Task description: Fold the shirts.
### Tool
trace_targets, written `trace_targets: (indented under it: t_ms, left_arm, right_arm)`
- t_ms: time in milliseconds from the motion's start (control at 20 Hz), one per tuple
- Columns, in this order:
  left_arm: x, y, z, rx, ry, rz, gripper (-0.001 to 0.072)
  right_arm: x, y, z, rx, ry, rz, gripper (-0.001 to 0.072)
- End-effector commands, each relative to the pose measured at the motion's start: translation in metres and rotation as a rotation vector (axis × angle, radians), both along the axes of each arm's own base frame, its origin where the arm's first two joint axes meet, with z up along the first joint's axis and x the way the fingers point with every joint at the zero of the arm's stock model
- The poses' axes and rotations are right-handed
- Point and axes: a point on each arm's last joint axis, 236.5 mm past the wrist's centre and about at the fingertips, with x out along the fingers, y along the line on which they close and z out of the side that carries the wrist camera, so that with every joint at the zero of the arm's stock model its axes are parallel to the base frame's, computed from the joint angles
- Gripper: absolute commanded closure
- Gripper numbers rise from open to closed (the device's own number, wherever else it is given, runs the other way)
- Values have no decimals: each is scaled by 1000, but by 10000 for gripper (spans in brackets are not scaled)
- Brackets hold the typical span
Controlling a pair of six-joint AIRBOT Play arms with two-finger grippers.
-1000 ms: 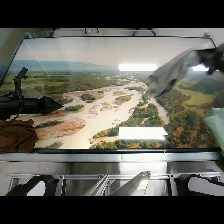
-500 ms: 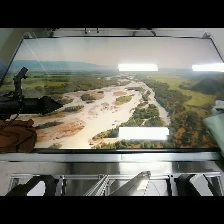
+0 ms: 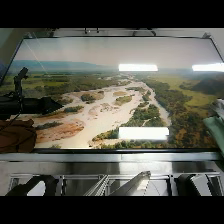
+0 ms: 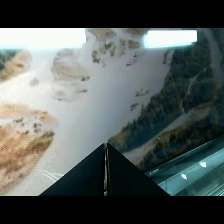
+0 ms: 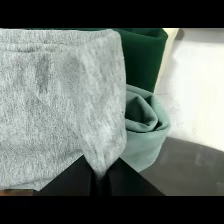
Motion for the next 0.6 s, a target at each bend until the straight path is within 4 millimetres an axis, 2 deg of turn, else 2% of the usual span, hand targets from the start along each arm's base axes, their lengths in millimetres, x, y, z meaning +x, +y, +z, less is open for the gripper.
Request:
trace_targets:
  t_ms: [0, 50, 100, 150, 250, 350, 400, 500, 550]
  left_arm:
    - [0, 0, 0, 0, -1, -1, 690]
    - [0, 0, 0, 0, -1, 0, 691]
    - [0, 0, 0, 0, -1, -1, 690]
    - [0, 0, 0, 1, -1, -1, 690]
    - [0, 0, 0, 1, -3, 1, 690]
    - [1, 1, 0, 4, -8, -2, 690]
    - [1, 1, 0, 6, -12, -5, 690]
    - [3, 2, 1, 9, -21, -1, 690]
    - [5, 2, 1, 12, -29, 2, 690]
  right_arm:
    - [-16, -4, -2, -19, 66, 5, 670]
    - [-15, -4, -2, -19, 66, 10, 407]
    - [-14, -4, -1, -20, 64, 10, 74]
    - [-13, -4, 1, -20, 59, 11, 3]
    - [-5, -6, 13, -30, 21, 7, 4]
    - [31, -12, 43, -67, -148, 10, 13]
    - [61, -13, 65, -88, -280, 27, 97]
    - [130, 1, 107, -116, -531, 151, 637]
    - [162, 18, 122, -113, -622, 244, 691]
